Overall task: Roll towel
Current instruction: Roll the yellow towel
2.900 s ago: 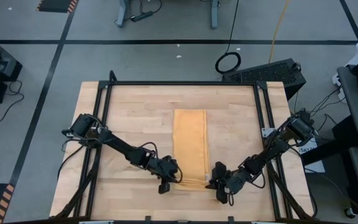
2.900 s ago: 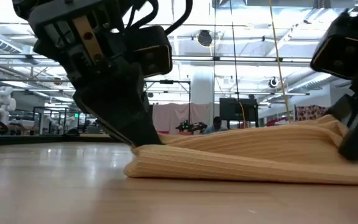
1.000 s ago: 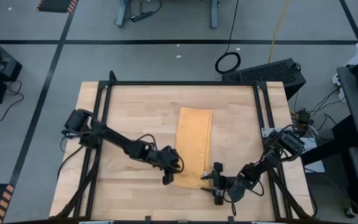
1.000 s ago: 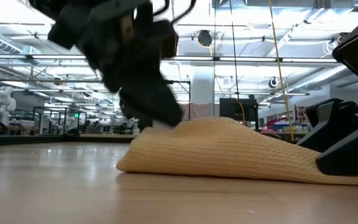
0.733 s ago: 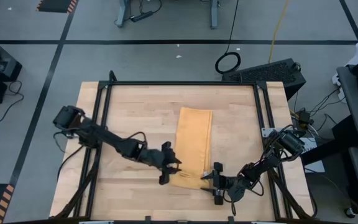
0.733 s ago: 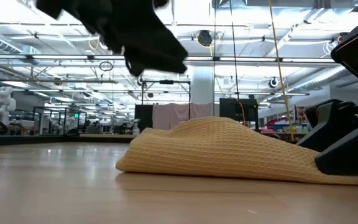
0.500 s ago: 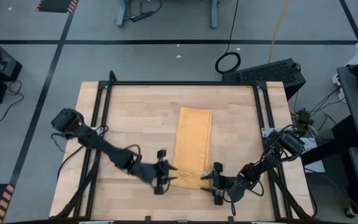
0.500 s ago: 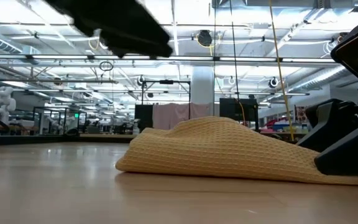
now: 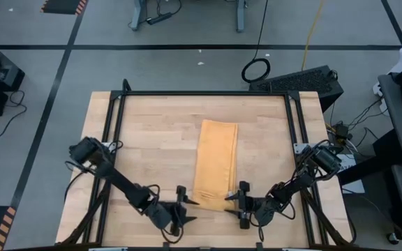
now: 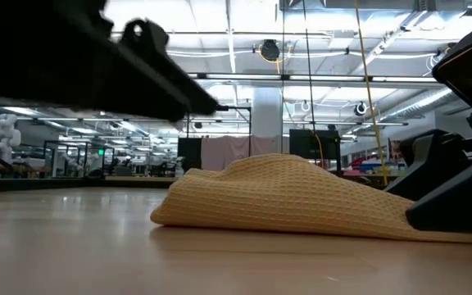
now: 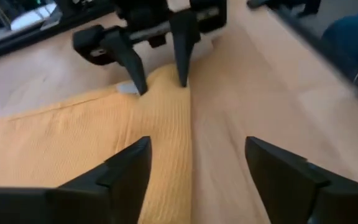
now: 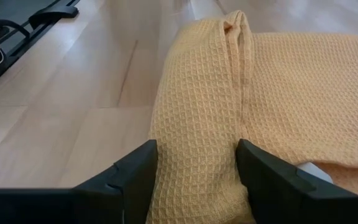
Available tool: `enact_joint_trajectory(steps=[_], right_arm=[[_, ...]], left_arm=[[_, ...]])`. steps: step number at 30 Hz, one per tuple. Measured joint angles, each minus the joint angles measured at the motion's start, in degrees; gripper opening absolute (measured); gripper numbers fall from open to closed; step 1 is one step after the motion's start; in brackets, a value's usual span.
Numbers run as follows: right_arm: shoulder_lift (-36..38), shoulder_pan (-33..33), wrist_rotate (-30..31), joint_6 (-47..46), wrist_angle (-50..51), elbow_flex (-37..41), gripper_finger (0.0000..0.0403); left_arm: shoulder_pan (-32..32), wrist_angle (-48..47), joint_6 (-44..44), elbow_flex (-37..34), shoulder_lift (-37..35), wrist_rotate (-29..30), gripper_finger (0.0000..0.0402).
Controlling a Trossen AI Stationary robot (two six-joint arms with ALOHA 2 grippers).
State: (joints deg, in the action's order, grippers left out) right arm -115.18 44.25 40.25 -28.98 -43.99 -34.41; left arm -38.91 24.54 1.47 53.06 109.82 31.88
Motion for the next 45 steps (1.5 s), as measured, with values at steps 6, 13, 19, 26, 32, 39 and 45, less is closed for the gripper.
enact_joint_trajectory(steps=[6,13,19,26,32,39,45], right_arm=[[0.0,0.0,0.0,1.0,0.0,0.0,0.0212],[0.0,0.0,0.1,1.1,0.1,0.0,0.0212],[0.0,0.0,0.1,1.1,0.1,0.0,0.0212],[0.0,0.0,0.2,1.1,0.1,0.0,0.0212],[0.0,0.0,0.2,1.1,0.1,0.1,0.0212],[0.0,0.0,0.2,1.1,0.1,0.1,0.0212],[0.6,0.0,1.0,4.3,-0.1,0.0,0.0212]], left_arm=[[2.6,1.8,-3.5,0.0,4.1,1.5,0.029],[4.4,-1.4,-2.1,0.0,4.2,-0.5,0.029],[2.6,1.8,-2.8,0.0,4.2,-0.3,0.029],[2.7,-0.5,-0.7,0.0,4.2,-0.1,0.029],[5.3,-2.8,0.9,0.0,4.2,-2.6,0.029],[7.0,-8.3,7.1,0.2,4.0,-6.2,0.029],[7.3,-10.6,13.2,0.2,4.0,-8.4,0.025]])
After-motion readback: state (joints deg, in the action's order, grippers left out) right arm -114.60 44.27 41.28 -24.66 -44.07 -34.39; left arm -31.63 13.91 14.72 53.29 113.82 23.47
